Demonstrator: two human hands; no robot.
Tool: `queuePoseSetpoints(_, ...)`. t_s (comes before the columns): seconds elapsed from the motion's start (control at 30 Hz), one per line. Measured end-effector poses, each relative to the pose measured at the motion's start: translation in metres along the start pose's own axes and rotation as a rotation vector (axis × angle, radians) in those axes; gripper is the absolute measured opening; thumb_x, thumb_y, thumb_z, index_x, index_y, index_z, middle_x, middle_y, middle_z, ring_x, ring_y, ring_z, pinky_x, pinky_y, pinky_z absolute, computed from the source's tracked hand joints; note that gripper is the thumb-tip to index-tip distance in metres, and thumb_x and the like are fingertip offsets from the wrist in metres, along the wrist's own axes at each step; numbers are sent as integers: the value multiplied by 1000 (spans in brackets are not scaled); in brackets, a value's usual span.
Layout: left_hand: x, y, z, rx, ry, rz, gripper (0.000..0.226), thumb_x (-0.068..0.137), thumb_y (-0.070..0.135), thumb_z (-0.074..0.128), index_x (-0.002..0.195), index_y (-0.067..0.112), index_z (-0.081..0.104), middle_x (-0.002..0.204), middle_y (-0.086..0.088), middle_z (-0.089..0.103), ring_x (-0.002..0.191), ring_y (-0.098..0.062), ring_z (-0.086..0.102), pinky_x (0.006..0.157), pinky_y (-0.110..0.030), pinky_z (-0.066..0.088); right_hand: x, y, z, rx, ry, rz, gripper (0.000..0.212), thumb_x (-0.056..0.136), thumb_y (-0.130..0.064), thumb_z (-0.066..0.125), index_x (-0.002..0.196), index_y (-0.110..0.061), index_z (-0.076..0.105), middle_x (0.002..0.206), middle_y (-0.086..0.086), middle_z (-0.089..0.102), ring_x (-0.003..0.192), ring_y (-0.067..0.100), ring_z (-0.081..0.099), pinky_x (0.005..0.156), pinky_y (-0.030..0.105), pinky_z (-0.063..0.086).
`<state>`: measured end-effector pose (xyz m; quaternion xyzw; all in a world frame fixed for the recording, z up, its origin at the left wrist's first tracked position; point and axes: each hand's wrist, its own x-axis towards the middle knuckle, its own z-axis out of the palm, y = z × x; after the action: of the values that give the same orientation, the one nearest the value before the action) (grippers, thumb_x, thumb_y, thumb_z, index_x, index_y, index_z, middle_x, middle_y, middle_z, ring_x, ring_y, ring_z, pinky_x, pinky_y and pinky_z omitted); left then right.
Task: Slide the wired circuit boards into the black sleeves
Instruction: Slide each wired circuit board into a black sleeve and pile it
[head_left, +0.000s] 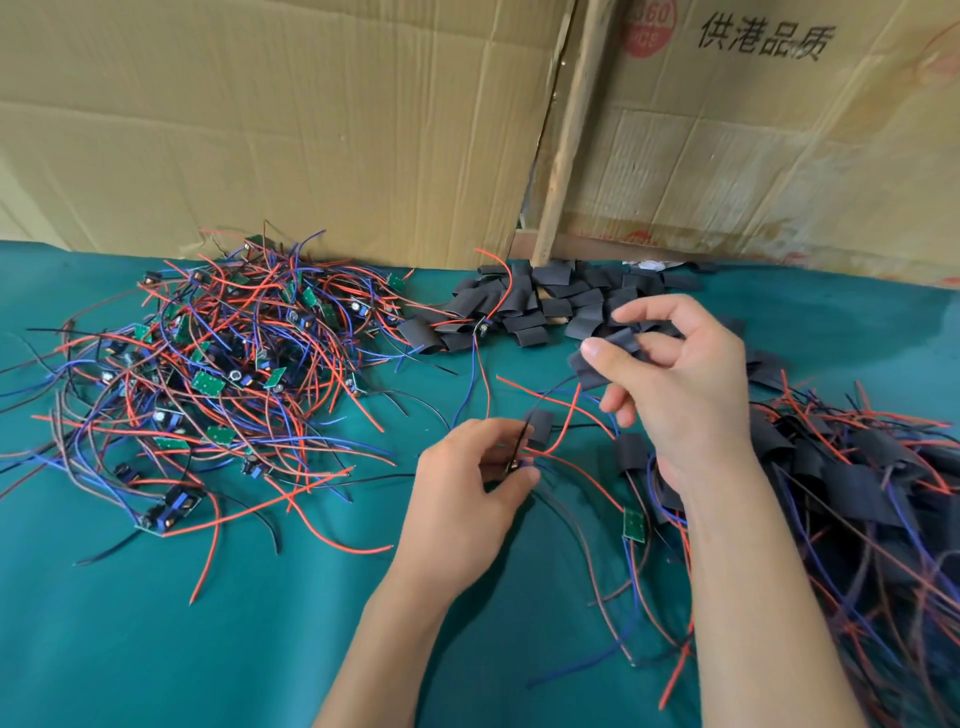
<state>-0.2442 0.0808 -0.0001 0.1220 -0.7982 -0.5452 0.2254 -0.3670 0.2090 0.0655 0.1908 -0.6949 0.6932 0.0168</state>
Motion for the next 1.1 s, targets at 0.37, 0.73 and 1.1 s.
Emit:
queuePoseSetpoints(0.37,1,3,-2,-2,120,34,45,89,8,73,97,52,67,94,16,67,93,-6,68,76,-19,53,-3,2,15,86,-77,112,38,78,-11,87,106,-16,62,60,4,66,45,20,57,41,25,42)
queuePoseSetpoints(0.73,3,4,-3,-403,285,-105,30,86,3,77,106,17,60,106,0,71,88,-14,76,69,-16,53,-9,0,31,484,-159,336,50,66,-5,86,106,-10,56,86,9,76,52,11,53,49,19,40)
queuePoseSetpoints(1.1,6,2,-6,-600,290,-97,17,80,22,77,96,21,77,92,-7,77,92,-28,75,87,-39,60,-17,1,61,1059,-45,499,33,68,-7,77,98,-11,66,114,6,60,54,2,46,45,13,34)
